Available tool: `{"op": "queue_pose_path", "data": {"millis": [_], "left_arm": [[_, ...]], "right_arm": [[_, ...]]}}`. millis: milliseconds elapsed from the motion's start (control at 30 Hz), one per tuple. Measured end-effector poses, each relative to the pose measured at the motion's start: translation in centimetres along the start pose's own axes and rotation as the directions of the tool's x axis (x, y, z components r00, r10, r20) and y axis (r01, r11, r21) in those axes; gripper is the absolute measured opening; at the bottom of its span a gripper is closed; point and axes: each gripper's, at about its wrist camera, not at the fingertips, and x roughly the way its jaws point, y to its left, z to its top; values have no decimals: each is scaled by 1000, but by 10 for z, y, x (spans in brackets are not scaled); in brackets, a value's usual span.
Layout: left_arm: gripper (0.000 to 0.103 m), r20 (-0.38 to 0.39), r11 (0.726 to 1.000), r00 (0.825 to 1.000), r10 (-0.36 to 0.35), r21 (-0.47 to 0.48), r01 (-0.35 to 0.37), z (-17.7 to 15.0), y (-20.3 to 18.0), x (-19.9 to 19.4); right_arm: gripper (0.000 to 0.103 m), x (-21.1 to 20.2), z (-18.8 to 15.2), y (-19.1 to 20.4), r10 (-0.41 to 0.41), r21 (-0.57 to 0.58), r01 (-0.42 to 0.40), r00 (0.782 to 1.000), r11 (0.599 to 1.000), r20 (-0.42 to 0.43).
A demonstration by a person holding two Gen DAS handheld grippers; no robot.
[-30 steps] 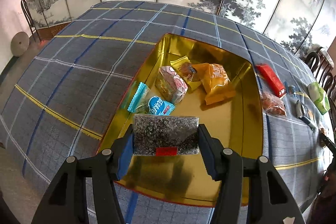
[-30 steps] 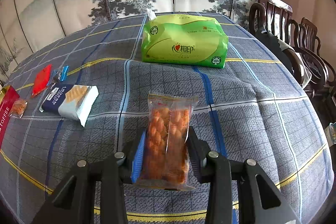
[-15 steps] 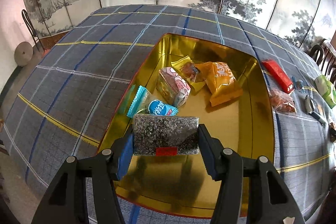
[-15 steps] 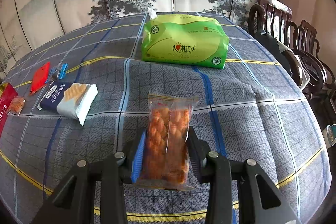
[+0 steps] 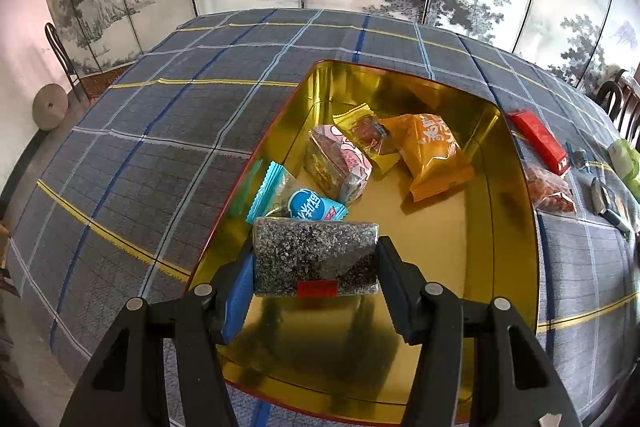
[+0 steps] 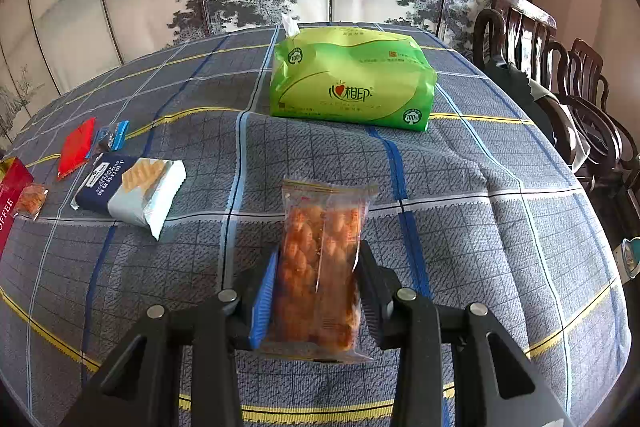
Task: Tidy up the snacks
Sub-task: 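Carry the sesame block into the tin and open the left gripper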
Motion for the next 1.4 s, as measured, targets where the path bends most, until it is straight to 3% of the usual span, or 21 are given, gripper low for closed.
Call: {"op": "queue_pose_path", "data": {"millis": [600,933,1400], "left_arm": [[55,2,1000,1000,29,4,-29,-1,1,3],[77,138,991,984,114,53,-123,5,-7,-20],[78,214,989,967,139,27,-148,6,-1,-40]], "right_arm": [[38,0,0,1,-4,-2,4,1000,1000,-1],[38,-4,-1,-3,-12,12,12,1000,1000,2],[38,-22,-23,-1,29,70,-30,1000,997,9]]}}
